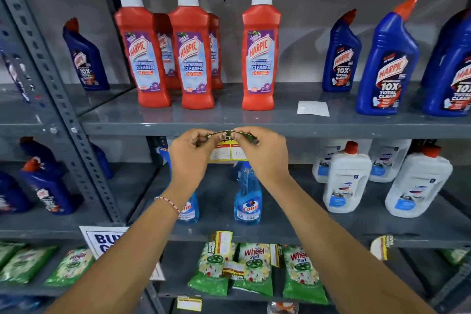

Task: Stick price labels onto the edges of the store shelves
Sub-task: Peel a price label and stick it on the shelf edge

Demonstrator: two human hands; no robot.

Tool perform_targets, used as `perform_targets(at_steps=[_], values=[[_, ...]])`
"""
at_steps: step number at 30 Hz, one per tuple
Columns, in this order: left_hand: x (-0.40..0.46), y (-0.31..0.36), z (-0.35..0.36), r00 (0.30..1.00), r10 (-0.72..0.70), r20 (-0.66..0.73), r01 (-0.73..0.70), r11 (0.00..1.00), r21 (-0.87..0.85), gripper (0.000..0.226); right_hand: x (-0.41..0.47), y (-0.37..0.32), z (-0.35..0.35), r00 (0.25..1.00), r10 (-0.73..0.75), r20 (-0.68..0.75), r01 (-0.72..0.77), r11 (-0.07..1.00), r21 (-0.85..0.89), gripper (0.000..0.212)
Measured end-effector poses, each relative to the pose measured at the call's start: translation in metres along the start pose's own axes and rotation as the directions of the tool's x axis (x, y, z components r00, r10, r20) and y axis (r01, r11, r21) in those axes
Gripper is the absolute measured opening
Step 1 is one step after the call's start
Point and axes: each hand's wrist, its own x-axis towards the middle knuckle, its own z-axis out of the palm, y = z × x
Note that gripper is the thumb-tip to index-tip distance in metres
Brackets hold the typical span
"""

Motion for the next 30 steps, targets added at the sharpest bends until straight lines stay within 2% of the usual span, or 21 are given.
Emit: perform_targets(at_steps=[4, 16, 20, 26, 30], values=[[0.009, -0.004, -0.017, 0.999, -0.005, -0.038, 0.005, 1.0, 0.006, 0.013, 0.001, -0.015, 0.021, 0.996, -0.082, -0.022, 0.081, 0.994, -0.067, 0.012], [0.025, -0.011, -0.027, 0.999, -0.02, -0.045, 0.021, 0.999, 0.034, 0.021, 0.006, -0.024, 0.047, 0.988, -0.119, -0.103, 0.096, 0.973, -0.208, 0.007], [0.029, -0.013, -0.027, 0.998, -0.021, -0.061, 0.026, 0.997, 0.077, 0.028, 0.006, -0.025, 0.045, 0.987, -0.095, -0.127, 0.067, 0.976, -0.207, 0.006], [0.03, -0.02, -0.032, 0.992, -0.043, -0.122, 0.06, 0.988, 0.139, 0.04, 0.007, -0.025, 0.04, 0.982, -0.035, -0.184, -0.003, 0.98, -0.201, 0.022], [0.022, -0.026, -0.033, 0.983, -0.102, -0.151, 0.107, 0.994, 0.024, 0.035, -0.001, -0.02, 0.036, 0.972, 0.016, -0.234, -0.05, 0.989, -0.138, 0.017]])
